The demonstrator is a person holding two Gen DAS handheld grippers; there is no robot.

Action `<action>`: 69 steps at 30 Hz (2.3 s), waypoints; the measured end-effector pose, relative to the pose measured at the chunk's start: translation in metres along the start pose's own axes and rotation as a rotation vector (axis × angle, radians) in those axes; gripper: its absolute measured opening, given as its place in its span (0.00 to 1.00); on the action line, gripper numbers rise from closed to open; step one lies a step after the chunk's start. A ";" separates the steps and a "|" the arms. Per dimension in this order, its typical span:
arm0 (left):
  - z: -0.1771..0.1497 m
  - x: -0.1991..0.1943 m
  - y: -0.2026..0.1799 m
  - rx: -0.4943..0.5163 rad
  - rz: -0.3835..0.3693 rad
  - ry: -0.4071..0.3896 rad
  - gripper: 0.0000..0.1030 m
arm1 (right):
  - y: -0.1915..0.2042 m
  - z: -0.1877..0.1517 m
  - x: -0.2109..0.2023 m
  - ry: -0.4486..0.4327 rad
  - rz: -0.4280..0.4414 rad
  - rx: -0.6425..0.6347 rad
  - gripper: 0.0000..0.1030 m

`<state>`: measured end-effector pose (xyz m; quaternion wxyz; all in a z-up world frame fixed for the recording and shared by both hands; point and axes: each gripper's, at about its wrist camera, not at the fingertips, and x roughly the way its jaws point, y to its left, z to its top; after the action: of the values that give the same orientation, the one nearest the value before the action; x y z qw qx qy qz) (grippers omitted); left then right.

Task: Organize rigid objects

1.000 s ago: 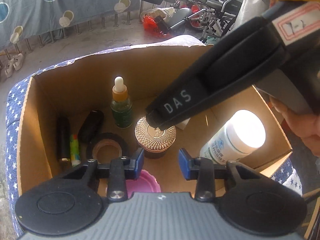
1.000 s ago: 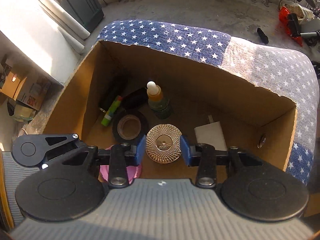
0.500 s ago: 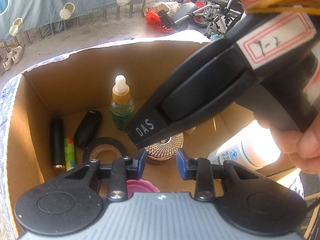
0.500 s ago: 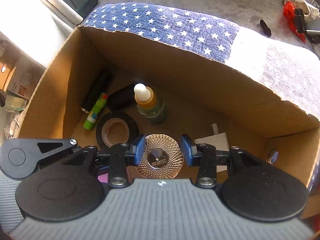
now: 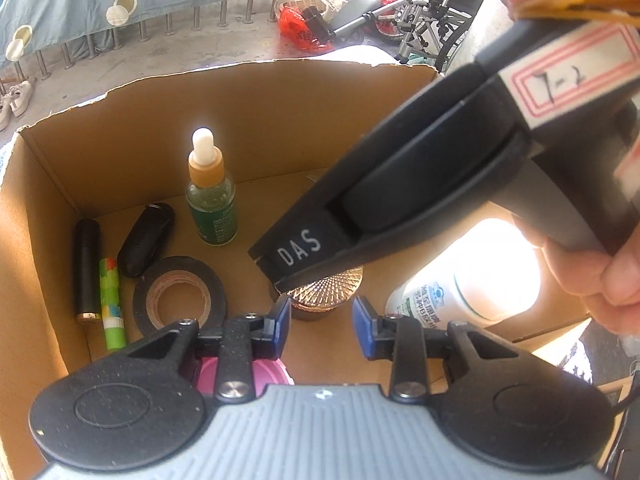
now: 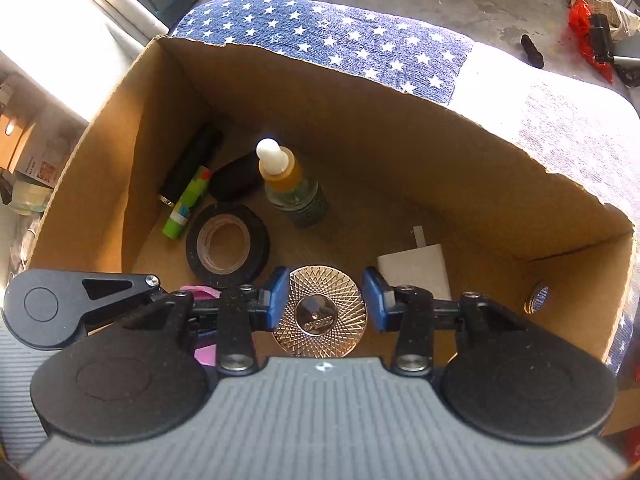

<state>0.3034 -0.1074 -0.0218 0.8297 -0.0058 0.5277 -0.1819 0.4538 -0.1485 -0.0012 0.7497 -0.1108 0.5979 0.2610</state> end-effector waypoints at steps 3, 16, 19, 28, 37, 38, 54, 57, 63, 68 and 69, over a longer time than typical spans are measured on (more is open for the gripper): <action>-0.004 -0.002 -0.003 0.003 -0.015 0.003 0.33 | -0.002 -0.004 -0.002 0.008 -0.001 -0.001 0.39; -0.020 -0.034 -0.017 0.027 -0.011 -0.066 0.45 | 0.003 -0.027 -0.032 -0.103 0.070 0.069 0.40; -0.028 -0.052 -0.024 0.043 0.003 -0.101 0.50 | 0.006 -0.044 -0.057 -0.187 0.088 0.094 0.42; -0.059 -0.108 -0.029 0.049 0.010 -0.228 0.65 | 0.021 -0.136 -0.128 -0.481 0.141 0.246 0.53; -0.111 -0.171 -0.013 -0.034 0.102 -0.335 0.67 | 0.032 -0.217 -0.166 -0.610 0.068 0.309 0.60; -0.113 -0.175 -0.004 -0.053 0.127 -0.343 0.67 | 0.027 -0.225 -0.170 -0.608 0.032 0.315 0.60; -0.069 -0.092 0.094 -0.305 0.309 -0.155 0.55 | -0.060 -0.179 -0.092 -0.437 -0.056 0.420 0.70; -0.074 -0.080 0.095 -0.312 0.299 -0.133 0.41 | -0.058 -0.179 -0.096 -0.444 -0.046 0.416 0.64; -0.079 -0.079 0.091 -0.316 0.282 -0.138 0.18 | -0.074 -0.212 -0.098 -0.497 0.007 0.491 0.55; -0.080 -0.082 0.087 -0.300 0.299 -0.148 0.16 | -0.086 -0.224 -0.101 -0.526 0.068 0.548 0.39; -0.081 -0.082 0.087 -0.304 0.298 -0.151 0.16 | -0.087 -0.226 -0.104 -0.543 0.067 0.555 0.38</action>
<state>0.2271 0.0139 -0.0031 0.8741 -0.0664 0.4806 0.0250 0.2943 -0.3565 0.0265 0.8732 0.1889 0.4290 0.1336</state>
